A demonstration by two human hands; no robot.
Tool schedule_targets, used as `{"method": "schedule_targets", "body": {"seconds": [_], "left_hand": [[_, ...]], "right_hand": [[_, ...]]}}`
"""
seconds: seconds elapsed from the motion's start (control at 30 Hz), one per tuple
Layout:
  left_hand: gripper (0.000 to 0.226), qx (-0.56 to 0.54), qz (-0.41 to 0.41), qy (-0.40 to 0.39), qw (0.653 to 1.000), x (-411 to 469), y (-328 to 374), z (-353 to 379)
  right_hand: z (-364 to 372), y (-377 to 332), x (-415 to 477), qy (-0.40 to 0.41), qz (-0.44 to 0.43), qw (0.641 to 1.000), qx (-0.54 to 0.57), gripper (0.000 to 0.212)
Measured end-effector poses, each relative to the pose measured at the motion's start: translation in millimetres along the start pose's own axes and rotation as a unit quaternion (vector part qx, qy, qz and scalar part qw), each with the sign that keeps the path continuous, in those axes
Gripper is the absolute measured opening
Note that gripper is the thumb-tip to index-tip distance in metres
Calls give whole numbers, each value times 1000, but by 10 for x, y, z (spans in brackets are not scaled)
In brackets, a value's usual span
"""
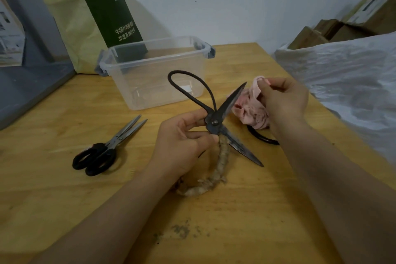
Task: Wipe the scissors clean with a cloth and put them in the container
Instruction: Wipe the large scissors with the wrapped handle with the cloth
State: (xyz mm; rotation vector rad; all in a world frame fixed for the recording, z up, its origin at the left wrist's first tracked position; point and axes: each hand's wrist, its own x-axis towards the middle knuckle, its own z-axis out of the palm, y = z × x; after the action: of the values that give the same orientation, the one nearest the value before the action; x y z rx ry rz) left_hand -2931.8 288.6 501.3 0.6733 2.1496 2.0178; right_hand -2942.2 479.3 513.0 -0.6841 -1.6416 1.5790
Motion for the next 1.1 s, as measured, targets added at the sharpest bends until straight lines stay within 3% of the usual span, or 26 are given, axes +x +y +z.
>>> {"method": "schedule_targets", "body": {"seconds": [0.1, 0.23, 0.33, 0.47, 0.73, 0.93, 1.1], "left_hand": [[46, -17, -3, 25, 1000, 28, -4, -47], [44, -52, -7, 62, 997, 44, 18, -103], [43, -47, -7, 53, 997, 40, 13, -107], [49, -39, -6, 40, 998, 35, -2, -103], [54, -41, 7, 33, 999, 24, -14, -72], [53, -41, -2, 40, 998, 24, -5, -66], [57, -49, -11, 48, 998, 18, 7, -80]], "right_hand": [[-113, -66, -32, -51, 34, 998, 12, 8], [-40, -166, -321, -238, 62, 969, -13, 8], [78, -110, -448, -274, 67, 959, -15, 16], [118, -82, -490, -285, 123, 948, 62, 10], [92, -103, -549, -341, 162, 923, 71, 47], [128, -75, -557, -306, 131, 942, 50, 22], [82, -69, -476, -235, 159, 954, 100, 18]]}}
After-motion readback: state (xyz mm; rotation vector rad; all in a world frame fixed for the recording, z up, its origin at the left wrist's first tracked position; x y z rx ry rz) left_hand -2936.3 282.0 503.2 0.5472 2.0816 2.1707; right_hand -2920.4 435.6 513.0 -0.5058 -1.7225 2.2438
